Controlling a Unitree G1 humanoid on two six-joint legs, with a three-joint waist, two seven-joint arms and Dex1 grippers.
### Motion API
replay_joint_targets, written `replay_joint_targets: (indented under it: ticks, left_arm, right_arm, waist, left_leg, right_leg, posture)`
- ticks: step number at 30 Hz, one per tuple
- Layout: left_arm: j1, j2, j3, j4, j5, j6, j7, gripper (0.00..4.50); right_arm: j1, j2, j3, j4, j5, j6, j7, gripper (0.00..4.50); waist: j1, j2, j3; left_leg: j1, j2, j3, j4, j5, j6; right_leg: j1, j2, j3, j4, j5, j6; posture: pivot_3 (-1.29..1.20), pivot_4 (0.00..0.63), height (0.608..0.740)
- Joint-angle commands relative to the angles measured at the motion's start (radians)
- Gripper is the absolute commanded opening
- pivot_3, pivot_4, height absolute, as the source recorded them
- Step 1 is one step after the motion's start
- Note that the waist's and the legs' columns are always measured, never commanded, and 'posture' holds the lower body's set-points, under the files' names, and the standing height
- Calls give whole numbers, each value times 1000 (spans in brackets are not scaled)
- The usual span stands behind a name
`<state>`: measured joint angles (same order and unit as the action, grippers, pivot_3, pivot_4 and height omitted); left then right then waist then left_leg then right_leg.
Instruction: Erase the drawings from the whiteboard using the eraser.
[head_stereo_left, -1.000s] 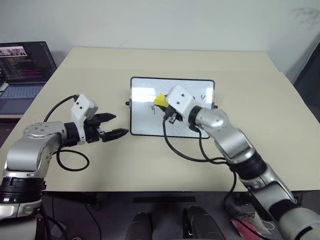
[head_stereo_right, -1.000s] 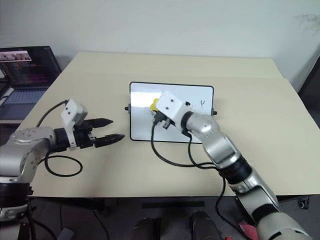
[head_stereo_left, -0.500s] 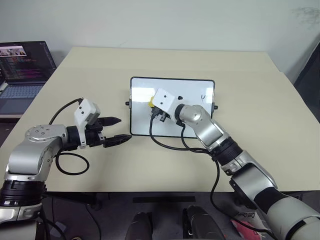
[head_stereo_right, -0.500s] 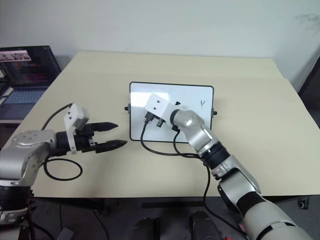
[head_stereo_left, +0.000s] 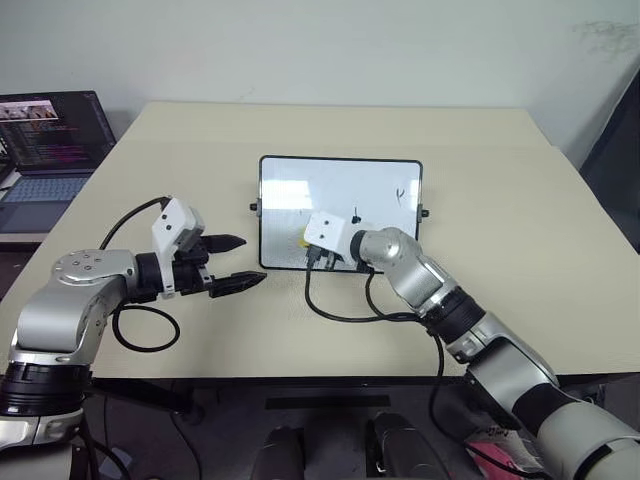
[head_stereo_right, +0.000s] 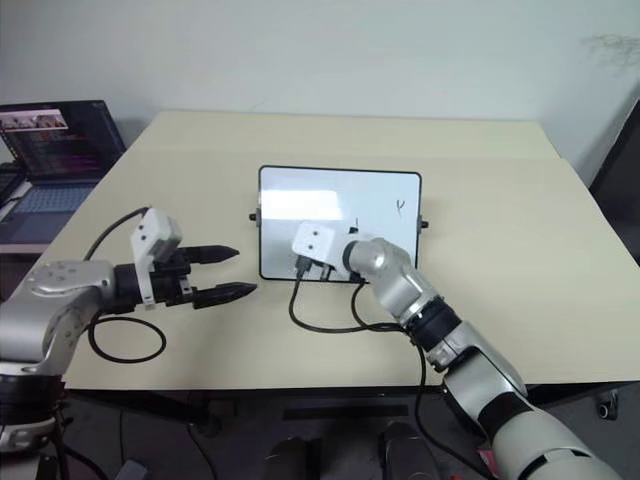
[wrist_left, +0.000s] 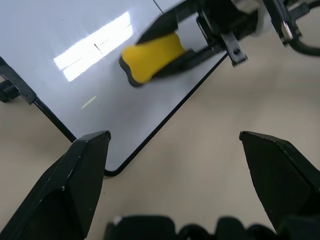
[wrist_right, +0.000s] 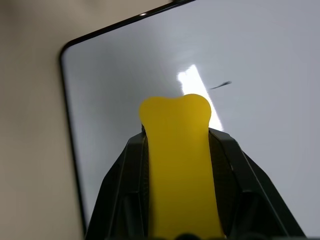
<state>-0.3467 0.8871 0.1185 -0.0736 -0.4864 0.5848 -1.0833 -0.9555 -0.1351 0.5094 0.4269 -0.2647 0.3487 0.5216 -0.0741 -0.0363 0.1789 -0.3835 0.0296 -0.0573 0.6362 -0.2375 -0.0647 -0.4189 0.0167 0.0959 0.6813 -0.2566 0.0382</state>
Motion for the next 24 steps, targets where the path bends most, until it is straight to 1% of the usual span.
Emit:
replay_joint_targets:
  ticks: [1, 3, 6, 10, 13, 16, 19, 24]
  left_arm:
    - [-17, 8, 4, -21, -2, -7, -8, 4500]
    - [-19, 8, 2, -18, -2, -8, -9, 4500]
    - [-20, 7, -1, -16, -1, -10, -11, 4500]
    - [-20, 6, -4, -17, -1, -10, -10, 4500]
    - [-14, 8, -1, -22, -4, -9, -10, 4500]
    - [-12, 9, 0, -24, -5, -8, -10, 4500]
    - [-16, 9, -2, -22, -4, -7, -10, 4500]
    - [-20, 10, -6, -19, -5, -5, -16, 4500]
  right_arm:
    - [-62, 31, -60, 6, -5, -30, -50, 1300]
    - [-86, 53, -77, 29, -2, -41, -70, 1300]
    - [-114, 79, -93, 75, -7, -67, -97, 1300]
    - [-86, 95, -48, 135, -20, -72, -41, 1300]
    - [-39, 94, -14, 136, -28, -53, 19, 1300]
    - [-8, 91, -6, 126, -32, -37, 49, 1300]
    - [-17, 95, -24, 122, -36, -51, 29, 1300]
    - [-74, 110, -76, 137, -38, -96, -64, 1300]
  waist:
    - [-4, 0, 0]
    - [-9, 0, 0]
    - [-16, 0, 0]
    - [-16, 0, 0]
    - [-16, 0, 0]
    - [-16, 0, 0]
    - [-16, 0, 0]
    - [-14, 0, 0]
  left_leg:
    - [-1, 0, 0, 0, 0, 0]
    - [-2, 0, 0, -1, 0, 0]
    - [-3, 0, 0, -3, 0, 0]
    - [-2, 0, 0, -6, -1, 0]
    - [-2, 0, 0, -6, -1, -1]
    - [0, 0, 0, -6, -1, -1]
    - [0, 0, 0, -6, -1, -1]
    - [0, 0, -1, -5, 0, -1]
  right_leg:
    - [-1, 0, 0, 0, 0, 0]
    - [-1, 0, 0, -1, 0, 0]
    - [-3, 0, 0, -1, 2, -5]
    - [-3, 0, -1, -2, 1, -6]
    - [-3, 0, -1, -2, 0, -6]
    - [-2, 0, -1, -1, 0, -6]
    - [-2, 0, 0, -1, -2, -2]
    - [-1, 0, -1, 0, -2, -1]
  posture:
    - [0, 150, 740]
    - [0, 150, 740]
    - [0, 150, 740]
    - [0, 150, 740]
    - [0, 150, 740]
    - [0, 150, 740]
    - [0, 150, 740]
    - [0, 150, 740]
